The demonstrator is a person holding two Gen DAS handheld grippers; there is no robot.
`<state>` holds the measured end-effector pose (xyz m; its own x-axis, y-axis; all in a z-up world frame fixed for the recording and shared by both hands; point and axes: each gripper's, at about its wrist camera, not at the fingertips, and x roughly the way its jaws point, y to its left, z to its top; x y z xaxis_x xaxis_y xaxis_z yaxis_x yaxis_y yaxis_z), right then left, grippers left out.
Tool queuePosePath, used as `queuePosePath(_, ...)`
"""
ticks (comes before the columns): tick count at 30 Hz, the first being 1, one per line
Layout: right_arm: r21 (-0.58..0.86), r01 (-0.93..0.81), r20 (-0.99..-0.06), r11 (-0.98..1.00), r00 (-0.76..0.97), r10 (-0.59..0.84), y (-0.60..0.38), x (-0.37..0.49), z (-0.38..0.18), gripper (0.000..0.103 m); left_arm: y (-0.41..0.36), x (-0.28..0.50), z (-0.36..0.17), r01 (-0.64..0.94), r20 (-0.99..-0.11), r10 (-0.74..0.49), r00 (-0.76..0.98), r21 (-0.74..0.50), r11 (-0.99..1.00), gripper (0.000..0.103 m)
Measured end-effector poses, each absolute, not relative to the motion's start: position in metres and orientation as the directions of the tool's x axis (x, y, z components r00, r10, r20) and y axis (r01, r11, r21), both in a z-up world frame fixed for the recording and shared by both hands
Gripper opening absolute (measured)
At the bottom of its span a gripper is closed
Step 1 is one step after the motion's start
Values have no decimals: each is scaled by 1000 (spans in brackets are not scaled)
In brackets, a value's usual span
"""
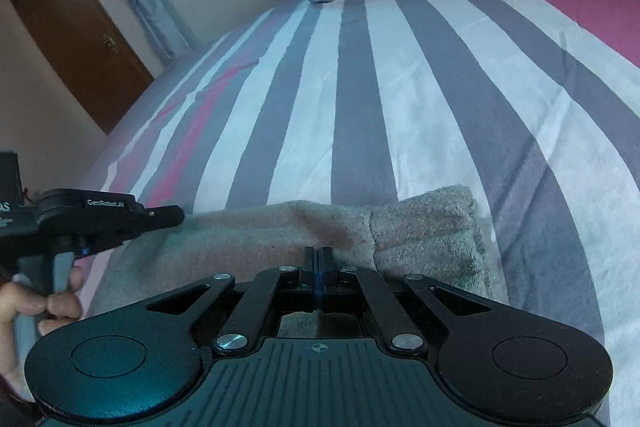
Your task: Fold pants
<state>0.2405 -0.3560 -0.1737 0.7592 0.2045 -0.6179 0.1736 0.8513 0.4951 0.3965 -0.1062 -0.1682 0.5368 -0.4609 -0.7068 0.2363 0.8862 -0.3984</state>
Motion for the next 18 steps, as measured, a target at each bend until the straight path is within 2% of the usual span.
queuePosePath(1,492,145,-600,858,771,213,-351,241,-164,0,-101,390,-165,241,-699,-468,540,-405,882,7)
queuePosePath(4,498,106,-573,861,785,235,-345,243,-151,0,-92,366,-159,279,-690,-490,533,-403,872,12)
queuePosePath(6,475,165,-619,864,760,195,-352,247,-166,0,-92,355,-167,305,-713,-467,523,-354,884,12)
queuePosePath(9,587,196,-596,785,761,256,-374,242,-195,0,-91,347,-176,303,-737,-420,530,-298,905,12)
queuePosePath(11,575,210,-613,791,751,247,-370,239,-182,0,-88,339,-162,292,-734,-417,536,-303,907,12)
queuePosePath(13,525,175,-608,833,762,223,-358,225,-157,2,-79,324,-151,309,-724,-448,524,-329,892,17)
queuePosePath(15,507,134,-581,851,783,223,-347,201,-144,37,-69,300,-150,324,-724,-466,509,-341,883,20)
queuePosePath(16,505,109,-567,856,790,234,-341,188,-142,77,-65,289,-155,329,-733,-467,495,-340,881,20)
queuePosePath(17,491,79,-547,868,803,236,-334,174,-142,85,-62,278,-162,333,-743,-463,484,-334,882,20)
queuePosePath(18,442,72,-546,894,812,205,-325,163,-143,85,-61,269,-169,340,-747,-456,484,-320,885,20)
